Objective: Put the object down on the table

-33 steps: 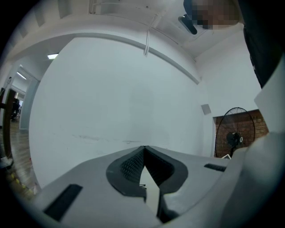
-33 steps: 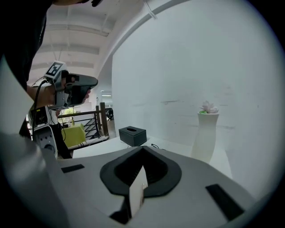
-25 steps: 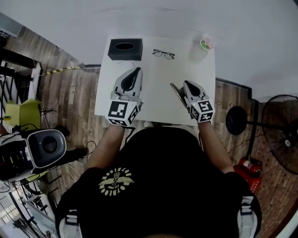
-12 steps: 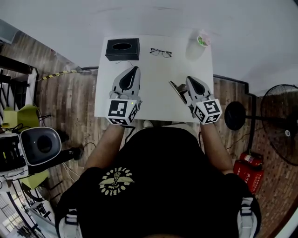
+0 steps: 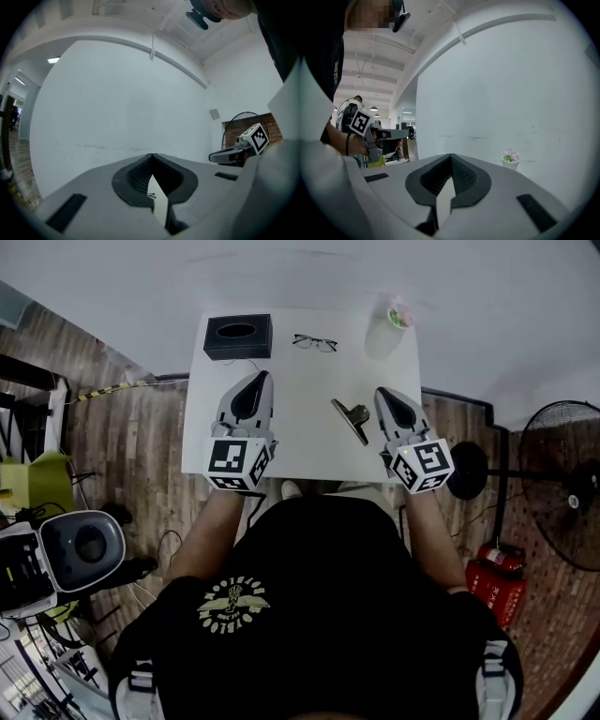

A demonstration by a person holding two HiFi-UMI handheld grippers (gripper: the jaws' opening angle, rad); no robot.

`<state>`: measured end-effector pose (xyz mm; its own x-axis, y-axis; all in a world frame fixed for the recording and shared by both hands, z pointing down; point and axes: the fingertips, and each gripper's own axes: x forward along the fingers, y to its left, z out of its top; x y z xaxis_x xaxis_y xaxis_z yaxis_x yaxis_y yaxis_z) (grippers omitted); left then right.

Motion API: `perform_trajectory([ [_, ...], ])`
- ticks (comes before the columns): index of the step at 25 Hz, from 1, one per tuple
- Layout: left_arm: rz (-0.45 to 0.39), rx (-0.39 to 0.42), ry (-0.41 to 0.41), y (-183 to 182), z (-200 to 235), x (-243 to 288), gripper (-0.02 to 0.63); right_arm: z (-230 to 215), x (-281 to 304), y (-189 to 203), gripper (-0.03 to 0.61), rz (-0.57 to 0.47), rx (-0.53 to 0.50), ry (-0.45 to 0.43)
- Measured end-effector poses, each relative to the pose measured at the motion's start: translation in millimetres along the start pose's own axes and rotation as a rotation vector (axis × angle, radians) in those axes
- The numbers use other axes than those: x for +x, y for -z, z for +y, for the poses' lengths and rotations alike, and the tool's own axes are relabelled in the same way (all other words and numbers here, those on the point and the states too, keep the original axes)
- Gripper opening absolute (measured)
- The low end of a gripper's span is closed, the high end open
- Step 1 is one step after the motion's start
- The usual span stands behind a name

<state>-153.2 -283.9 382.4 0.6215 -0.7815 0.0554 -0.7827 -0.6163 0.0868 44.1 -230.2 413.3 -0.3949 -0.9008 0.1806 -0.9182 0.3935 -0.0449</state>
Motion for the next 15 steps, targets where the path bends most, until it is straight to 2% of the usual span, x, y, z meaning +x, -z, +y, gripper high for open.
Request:
perform_trajectory([
  [15,-0.005,0.011,-0.031,-9,-59,19,0.006,-28,-35,-62,0.002,-0.083,-0.056,-0.095],
])
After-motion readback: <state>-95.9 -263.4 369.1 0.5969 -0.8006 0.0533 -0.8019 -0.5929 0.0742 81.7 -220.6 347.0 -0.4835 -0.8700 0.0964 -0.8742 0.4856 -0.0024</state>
